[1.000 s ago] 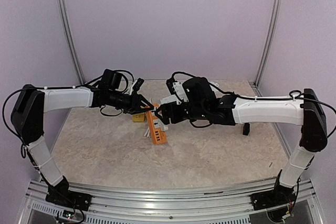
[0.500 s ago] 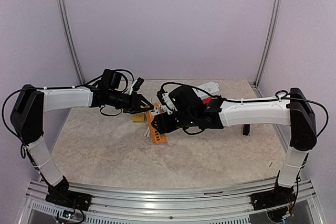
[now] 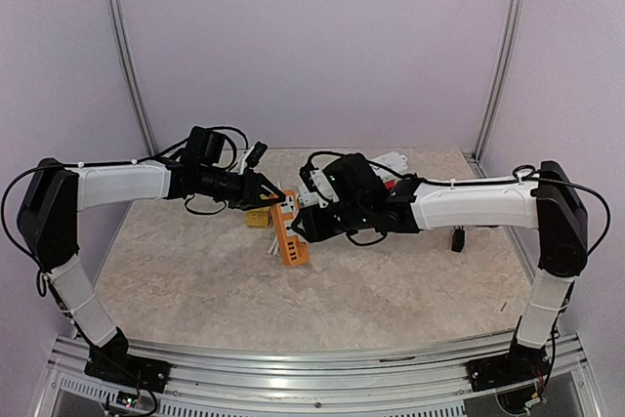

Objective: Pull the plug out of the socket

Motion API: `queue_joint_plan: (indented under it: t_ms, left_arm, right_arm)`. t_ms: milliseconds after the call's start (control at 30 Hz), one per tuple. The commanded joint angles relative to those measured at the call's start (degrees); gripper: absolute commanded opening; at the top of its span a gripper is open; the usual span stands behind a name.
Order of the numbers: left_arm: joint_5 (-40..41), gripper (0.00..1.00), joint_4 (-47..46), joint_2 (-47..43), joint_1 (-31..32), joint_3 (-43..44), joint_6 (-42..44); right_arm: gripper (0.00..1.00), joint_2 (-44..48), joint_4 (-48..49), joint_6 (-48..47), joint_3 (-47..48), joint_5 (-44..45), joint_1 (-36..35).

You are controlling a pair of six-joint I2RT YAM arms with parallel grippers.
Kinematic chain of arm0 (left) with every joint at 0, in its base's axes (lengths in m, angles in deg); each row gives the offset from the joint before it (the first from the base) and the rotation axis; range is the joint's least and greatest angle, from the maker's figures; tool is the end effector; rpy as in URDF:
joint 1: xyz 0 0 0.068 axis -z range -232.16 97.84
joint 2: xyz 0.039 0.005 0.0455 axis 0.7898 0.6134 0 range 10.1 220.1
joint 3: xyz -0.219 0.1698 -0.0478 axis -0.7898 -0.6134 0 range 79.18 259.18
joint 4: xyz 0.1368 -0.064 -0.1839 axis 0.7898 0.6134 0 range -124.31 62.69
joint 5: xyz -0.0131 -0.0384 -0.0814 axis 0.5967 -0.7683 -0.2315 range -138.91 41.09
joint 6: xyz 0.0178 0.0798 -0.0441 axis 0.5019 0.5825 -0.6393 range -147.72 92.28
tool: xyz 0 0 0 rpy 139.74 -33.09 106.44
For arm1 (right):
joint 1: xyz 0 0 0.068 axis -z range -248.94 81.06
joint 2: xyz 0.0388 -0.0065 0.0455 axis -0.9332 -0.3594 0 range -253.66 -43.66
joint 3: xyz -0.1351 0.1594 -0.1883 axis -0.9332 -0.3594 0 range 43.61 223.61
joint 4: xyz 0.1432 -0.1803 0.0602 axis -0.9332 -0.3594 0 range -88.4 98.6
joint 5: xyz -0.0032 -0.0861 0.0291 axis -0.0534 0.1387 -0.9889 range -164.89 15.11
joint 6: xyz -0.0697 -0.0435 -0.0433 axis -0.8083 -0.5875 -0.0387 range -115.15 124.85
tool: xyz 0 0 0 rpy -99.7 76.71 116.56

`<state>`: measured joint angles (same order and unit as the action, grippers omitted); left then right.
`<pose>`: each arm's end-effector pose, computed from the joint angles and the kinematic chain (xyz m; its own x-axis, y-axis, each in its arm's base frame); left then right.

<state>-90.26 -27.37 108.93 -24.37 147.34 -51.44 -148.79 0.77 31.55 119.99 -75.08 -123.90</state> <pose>0.3191 -0.2307 0.2389 -0.8213 0.0915 -0.5631 0.5271 0.4991 -0.6878 0.2520 0.3598 0.2298 -0.6742 -0.1789 -0.7165 -0.5791 0.7302 0.3625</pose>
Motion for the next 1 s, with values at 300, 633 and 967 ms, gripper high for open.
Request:
queue_joint_plan:
  t_ms: [300, 633, 967]
  left_arm:
    - [-0.89, 0.16, -1.74, -2.15, 0.17, -0.49, 0.83]
    - [-1.11, 0.16, -1.80, -2.49, 0.25, -0.53, 0.80]
    - [-1.41, 0.16, -2.11, -2.24, 0.25, -0.62, 0.92]
  right_arm:
    - [0.43, -0.98, 3.38, 2.47, -2.25, -3.85, 0.73]
    - [0.31, -1.83, 4.11, 4.32, -2.73, -2.95, 1.70]
    - [0.11, -1.63, 6.39, 5.10, -4.62, -4.08, 2.51]
